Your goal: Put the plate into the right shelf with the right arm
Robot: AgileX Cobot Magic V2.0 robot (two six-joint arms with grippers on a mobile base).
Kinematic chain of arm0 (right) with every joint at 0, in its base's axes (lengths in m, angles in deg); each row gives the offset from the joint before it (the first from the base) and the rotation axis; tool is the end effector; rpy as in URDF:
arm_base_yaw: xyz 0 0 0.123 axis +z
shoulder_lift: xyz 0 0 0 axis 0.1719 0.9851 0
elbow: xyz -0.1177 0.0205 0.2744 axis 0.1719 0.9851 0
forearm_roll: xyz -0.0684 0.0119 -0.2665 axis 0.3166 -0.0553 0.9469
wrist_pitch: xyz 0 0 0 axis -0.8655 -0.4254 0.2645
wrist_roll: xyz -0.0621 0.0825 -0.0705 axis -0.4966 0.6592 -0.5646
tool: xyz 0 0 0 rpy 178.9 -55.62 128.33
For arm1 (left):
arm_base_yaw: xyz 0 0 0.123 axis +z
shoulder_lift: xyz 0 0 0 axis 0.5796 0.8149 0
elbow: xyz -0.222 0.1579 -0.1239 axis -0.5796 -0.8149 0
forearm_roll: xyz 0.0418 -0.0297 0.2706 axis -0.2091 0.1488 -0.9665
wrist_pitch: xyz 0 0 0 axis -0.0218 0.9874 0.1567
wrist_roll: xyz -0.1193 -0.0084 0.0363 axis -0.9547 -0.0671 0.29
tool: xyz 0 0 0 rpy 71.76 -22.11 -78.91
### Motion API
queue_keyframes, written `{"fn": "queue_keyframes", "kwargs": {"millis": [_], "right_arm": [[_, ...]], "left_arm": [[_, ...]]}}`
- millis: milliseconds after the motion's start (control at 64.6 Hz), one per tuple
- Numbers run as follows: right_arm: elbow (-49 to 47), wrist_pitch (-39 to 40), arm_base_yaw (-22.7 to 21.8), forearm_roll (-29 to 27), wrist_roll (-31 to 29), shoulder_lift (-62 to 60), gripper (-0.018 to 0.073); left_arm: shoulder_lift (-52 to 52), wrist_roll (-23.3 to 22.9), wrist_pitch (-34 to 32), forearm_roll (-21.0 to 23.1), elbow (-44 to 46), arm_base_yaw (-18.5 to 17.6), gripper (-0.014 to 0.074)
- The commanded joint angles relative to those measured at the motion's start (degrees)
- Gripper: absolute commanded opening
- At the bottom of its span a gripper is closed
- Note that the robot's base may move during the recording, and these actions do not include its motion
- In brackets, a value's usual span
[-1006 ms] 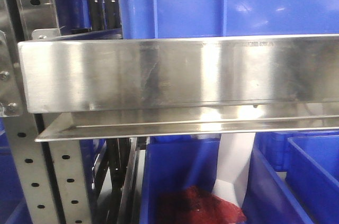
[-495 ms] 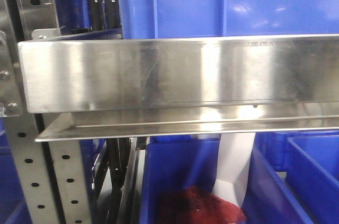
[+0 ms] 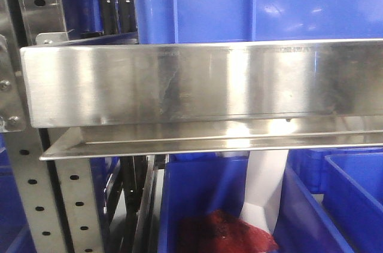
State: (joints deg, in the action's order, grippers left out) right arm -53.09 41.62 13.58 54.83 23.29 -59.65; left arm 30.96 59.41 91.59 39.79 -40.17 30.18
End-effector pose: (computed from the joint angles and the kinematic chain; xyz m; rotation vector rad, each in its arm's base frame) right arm 0.1002 0.0064 0.2026 0.0095 1.5307 0.1127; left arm 0.0997 -0.0097 0.1898 0.0754 1.6182 -0.0763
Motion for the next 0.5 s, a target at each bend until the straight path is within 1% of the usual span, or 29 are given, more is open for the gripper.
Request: {"fn": "queue_keyframes", "kwargs": {"millis": [0,480], "right_arm": [[-0.3,5.0,-0.5,-0.6,-0.7,-0.5,0.0056],[-0.3,4.9,-0.5,-0.8,-0.8,-0.5,0.0056]], "left_arm": [[-0.3,-0.2,-4.9,0.2,-0.5,-0.1,-0.0047],[-0.3,-0.2,-4.9,0.2,-0.5,-0.1,-0.0047]]}}
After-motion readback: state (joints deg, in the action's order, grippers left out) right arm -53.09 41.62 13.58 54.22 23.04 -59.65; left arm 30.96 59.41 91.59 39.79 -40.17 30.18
